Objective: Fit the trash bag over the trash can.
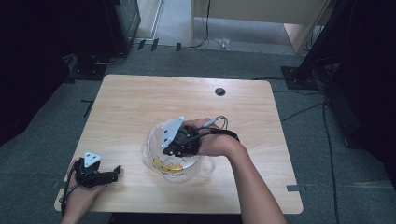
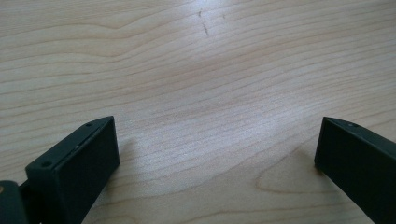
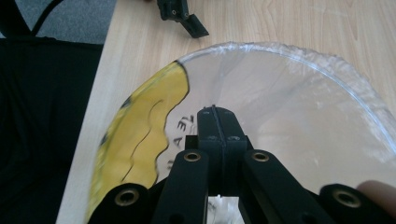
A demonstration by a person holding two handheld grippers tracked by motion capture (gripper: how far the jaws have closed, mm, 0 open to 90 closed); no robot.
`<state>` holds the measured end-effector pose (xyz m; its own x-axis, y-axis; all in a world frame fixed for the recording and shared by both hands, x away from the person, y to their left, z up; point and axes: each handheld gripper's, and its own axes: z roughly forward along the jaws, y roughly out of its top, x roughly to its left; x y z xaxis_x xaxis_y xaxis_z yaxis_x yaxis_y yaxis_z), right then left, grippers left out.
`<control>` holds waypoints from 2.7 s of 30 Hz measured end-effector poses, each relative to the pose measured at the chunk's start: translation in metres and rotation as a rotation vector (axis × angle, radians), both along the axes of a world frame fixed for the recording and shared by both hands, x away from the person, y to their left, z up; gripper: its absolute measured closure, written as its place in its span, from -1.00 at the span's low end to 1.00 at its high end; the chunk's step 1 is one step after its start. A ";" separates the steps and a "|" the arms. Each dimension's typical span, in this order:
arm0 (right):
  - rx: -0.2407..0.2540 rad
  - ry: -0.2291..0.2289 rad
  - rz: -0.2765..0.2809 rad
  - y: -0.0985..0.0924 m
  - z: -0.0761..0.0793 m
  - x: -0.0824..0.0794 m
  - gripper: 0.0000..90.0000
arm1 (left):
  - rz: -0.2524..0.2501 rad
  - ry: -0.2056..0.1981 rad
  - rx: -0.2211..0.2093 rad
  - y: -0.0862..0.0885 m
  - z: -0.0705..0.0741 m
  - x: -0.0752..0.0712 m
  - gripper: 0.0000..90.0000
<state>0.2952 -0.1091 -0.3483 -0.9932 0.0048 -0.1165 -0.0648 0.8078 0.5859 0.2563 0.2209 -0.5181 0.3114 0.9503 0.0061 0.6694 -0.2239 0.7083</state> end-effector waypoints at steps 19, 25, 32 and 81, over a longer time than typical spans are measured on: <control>0.074 -0.008 -0.106 -0.067 0.006 -0.014 1.00 | 0.002 0.000 0.000 0.000 0.000 0.000 -1.00; 0.104 -0.016 -0.179 -0.090 0.006 -0.014 1.00 | 0.002 0.000 0.000 0.000 0.000 0.000 -1.00; 0.123 -0.014 -0.264 -0.119 0.001 -0.014 1.00 | 0.003 0.000 -0.001 0.000 0.000 0.000 -1.00; 0.408 -0.130 -1.201 -0.174 -0.083 -0.001 -0.99 | 0.003 -0.001 -0.001 0.000 0.000 0.000 -1.00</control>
<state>0.2944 -0.2827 -0.4309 -0.3207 0.9471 0.0103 0.5036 0.1612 0.8488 0.2563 0.2206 -0.5183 0.3088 0.9511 0.0059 0.6692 -0.2216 0.7092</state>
